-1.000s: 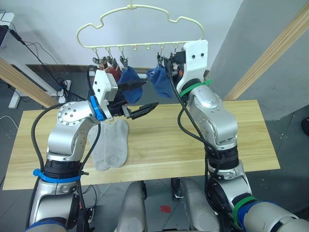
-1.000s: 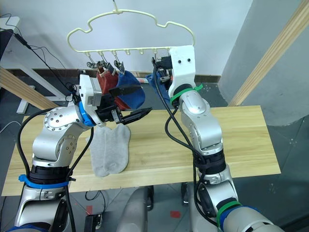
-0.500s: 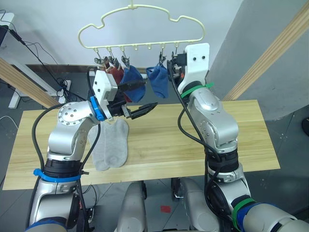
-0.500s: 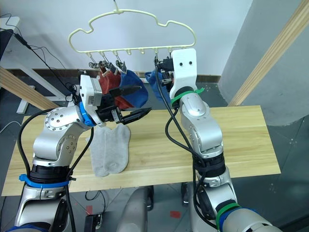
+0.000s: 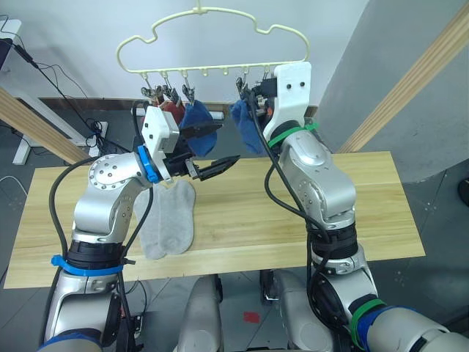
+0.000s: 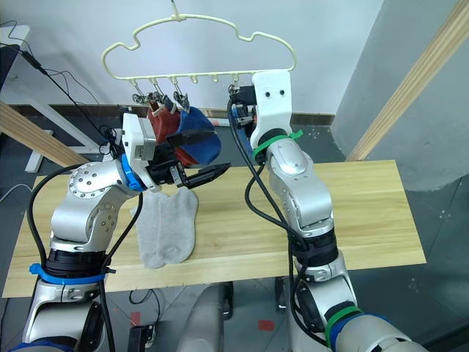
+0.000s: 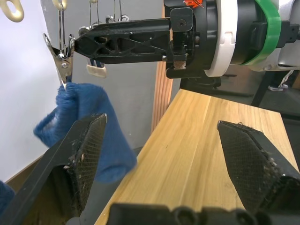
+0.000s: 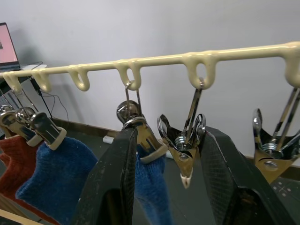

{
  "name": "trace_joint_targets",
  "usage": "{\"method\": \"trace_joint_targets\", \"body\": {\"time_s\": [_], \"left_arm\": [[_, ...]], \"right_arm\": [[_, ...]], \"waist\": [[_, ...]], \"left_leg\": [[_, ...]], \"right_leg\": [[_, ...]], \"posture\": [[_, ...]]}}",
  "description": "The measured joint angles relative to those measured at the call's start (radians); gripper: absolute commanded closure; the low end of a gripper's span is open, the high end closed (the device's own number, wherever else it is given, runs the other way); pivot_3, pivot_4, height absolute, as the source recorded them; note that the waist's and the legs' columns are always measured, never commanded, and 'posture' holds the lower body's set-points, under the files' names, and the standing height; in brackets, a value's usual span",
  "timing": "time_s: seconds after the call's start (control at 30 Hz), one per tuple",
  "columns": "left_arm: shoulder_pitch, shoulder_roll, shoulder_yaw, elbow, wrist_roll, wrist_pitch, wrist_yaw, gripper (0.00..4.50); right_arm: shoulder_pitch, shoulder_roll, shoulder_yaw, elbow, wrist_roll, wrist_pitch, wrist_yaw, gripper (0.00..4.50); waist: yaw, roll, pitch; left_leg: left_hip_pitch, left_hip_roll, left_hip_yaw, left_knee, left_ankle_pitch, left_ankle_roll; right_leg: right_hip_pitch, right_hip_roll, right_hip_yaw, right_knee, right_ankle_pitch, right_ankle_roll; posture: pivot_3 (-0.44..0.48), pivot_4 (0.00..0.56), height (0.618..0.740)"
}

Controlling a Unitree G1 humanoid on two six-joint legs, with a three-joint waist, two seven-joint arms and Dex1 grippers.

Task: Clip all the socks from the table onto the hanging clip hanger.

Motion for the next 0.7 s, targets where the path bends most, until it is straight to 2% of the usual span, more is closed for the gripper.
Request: {"method": "trace_joint_targets", "body": {"time_s": [0.67,0.7], "left_arm": [[0.0,0.001,0.0,0.0,0.0,0.0,0.0,0.35],[0.0,0.001,0.0,0.0,0.0,0.0,0.0,0.35]], "right_arm": [[-0.021,-0.005,-0.006,0.043,-0.001,-0.062,0.016,2.5],[-0.02,-0.005,-0.006,0.043,-0.001,-0.062,0.016,2.7]], "waist": [[0.0,0.0,0.0],[0.0,0.0,0.0]], "left_leg": [[0.0,0.0,0.0,0.0,0.0,0.0],[0.0,0.0,0.0,0.0,0.0,0.0]], "right_leg": [[0.0,0.0,0.0,0.0,0.0,0.0],[0.0,0.0,0.0,0.0,0.0,0.0]], "posture": [[-0.041,0.374,0.74],[-0.041,0.375,0.74]]}}
